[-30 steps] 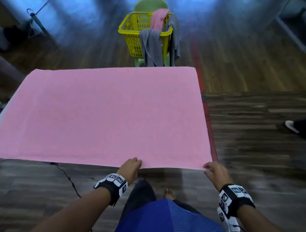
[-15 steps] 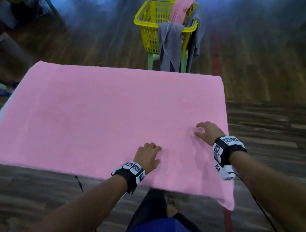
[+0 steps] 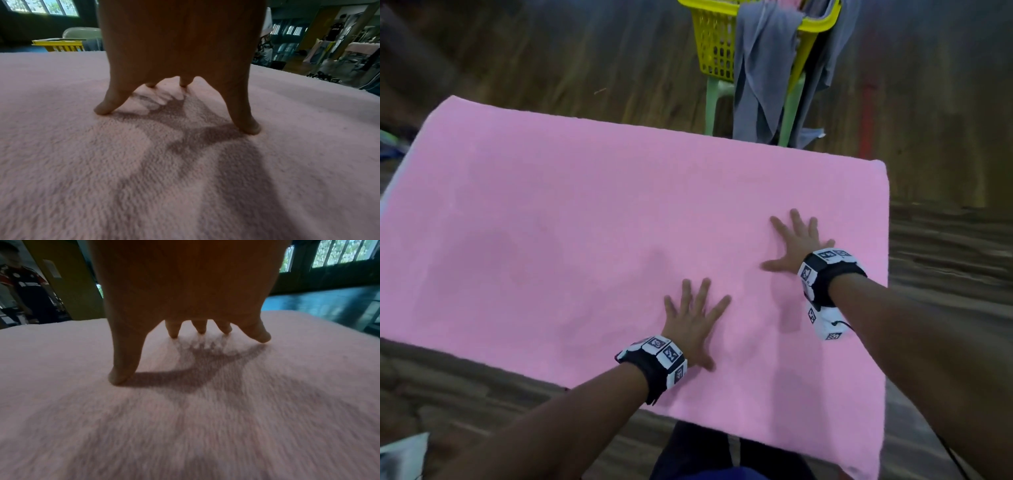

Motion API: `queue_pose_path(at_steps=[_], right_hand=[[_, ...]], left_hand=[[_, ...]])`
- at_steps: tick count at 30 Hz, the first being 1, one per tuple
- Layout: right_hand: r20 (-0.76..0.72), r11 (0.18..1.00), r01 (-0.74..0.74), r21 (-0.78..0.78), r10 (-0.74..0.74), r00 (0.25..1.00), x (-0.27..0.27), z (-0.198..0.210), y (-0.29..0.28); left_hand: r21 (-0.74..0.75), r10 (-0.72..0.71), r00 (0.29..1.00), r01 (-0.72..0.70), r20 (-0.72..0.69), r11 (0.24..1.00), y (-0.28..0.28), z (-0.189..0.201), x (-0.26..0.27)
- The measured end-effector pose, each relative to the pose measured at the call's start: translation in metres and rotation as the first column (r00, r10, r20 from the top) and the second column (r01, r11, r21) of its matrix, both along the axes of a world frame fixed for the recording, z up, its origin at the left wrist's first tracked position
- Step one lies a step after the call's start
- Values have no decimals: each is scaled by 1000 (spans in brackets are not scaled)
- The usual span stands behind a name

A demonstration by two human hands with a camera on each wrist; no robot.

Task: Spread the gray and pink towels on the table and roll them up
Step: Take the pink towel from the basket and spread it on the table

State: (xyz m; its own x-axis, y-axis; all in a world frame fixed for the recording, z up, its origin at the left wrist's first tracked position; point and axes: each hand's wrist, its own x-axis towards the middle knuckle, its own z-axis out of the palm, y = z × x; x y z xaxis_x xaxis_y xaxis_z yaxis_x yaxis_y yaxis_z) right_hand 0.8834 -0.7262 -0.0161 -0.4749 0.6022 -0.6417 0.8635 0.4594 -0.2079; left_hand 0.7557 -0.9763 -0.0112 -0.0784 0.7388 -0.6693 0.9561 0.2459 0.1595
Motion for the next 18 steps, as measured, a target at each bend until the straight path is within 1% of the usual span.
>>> queue_pose_path(at_steps=[5,12,15,18], right_hand=[[-1,1000,3,-4,-3,1000,29,-6,12],[29,993,115,-11,-115,993,82,-1,50],[51,988,138,67,-141,989,80,6,50],[-61,982,143,124,-137,989,53,14,37]], left_hand=[[-26,2,1000,-2,-1,1000,10,2,24],[-63,-69,998,70,10,996,45,4,87],[-37,-31,999,33,44,999,52,6,103],[34,41,998,-43,56,998,45,14,90]])
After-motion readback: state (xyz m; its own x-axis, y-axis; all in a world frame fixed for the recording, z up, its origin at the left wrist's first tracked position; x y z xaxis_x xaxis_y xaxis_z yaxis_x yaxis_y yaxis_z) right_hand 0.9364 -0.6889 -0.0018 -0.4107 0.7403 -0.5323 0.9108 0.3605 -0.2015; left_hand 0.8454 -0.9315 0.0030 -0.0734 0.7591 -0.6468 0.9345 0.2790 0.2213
